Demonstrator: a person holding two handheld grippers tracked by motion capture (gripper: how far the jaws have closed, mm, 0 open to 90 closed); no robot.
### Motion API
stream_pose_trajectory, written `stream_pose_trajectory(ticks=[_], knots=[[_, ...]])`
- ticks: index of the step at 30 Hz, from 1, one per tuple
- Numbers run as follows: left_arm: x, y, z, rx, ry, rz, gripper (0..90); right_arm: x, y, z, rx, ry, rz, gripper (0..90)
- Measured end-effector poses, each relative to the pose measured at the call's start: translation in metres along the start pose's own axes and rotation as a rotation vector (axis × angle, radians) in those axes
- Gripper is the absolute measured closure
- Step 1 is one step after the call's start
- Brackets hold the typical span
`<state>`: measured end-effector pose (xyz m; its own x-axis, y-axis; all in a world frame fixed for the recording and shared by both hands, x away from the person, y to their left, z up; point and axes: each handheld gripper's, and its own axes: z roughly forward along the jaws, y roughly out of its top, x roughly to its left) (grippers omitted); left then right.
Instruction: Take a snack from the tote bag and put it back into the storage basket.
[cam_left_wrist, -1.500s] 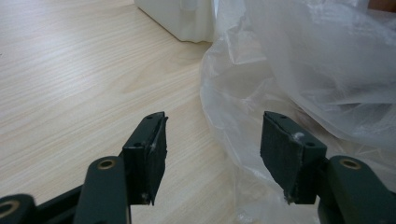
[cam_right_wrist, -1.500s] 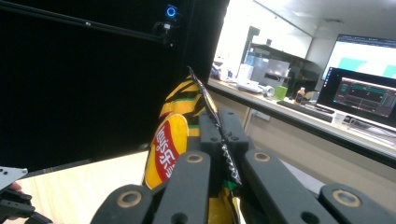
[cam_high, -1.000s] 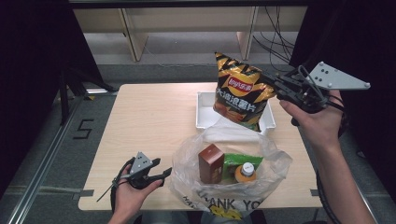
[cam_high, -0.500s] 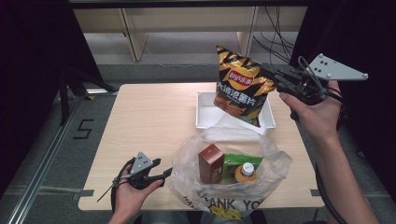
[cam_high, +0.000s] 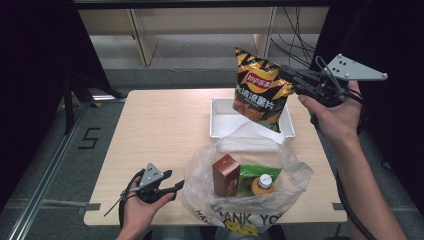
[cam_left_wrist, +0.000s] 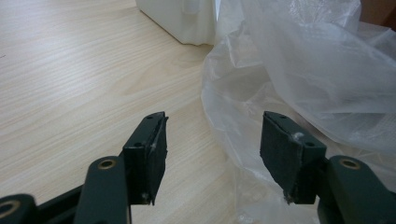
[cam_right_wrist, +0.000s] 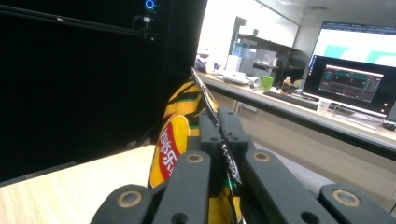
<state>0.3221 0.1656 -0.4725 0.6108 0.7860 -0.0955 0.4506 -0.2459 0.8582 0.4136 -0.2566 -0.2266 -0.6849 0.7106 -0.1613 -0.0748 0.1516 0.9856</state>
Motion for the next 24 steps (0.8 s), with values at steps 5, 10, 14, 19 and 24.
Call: stream_pose_trajectory(ticks=[5, 10, 14, 19, 24], knots=[[0.0, 0.0, 0.0, 0.001, -0.002, -0.004, 40.8, -0.004, 0.001, 0.001, 0.003, 0.007, 0.019, 90.0], [0.0, 0.0, 0.0, -0.001, -0.001, -0.002, 40.8, -0.006, 0.002, 0.003, 0.005, 0.0, 0.007, 90.0], [-0.001, 0.0, 0.0, -0.004, -0.003, -0.004, 40.8, -0.007, 0.0, 0.007, 0.009, -0.003, 0.018, 90.0], [-0.001, 0.0, 0.0, -0.003, -0.003, -0.004, 40.8, -0.01, -0.003, 0.012, 0.028, -0.009, 0.035, 90.0], [-0.001, 0.0, 0.0, -0.005, -0.004, -0.004, 40.9, -0.014, -0.006, 0.018, 0.031, -0.021, 0.034, 90.0]])
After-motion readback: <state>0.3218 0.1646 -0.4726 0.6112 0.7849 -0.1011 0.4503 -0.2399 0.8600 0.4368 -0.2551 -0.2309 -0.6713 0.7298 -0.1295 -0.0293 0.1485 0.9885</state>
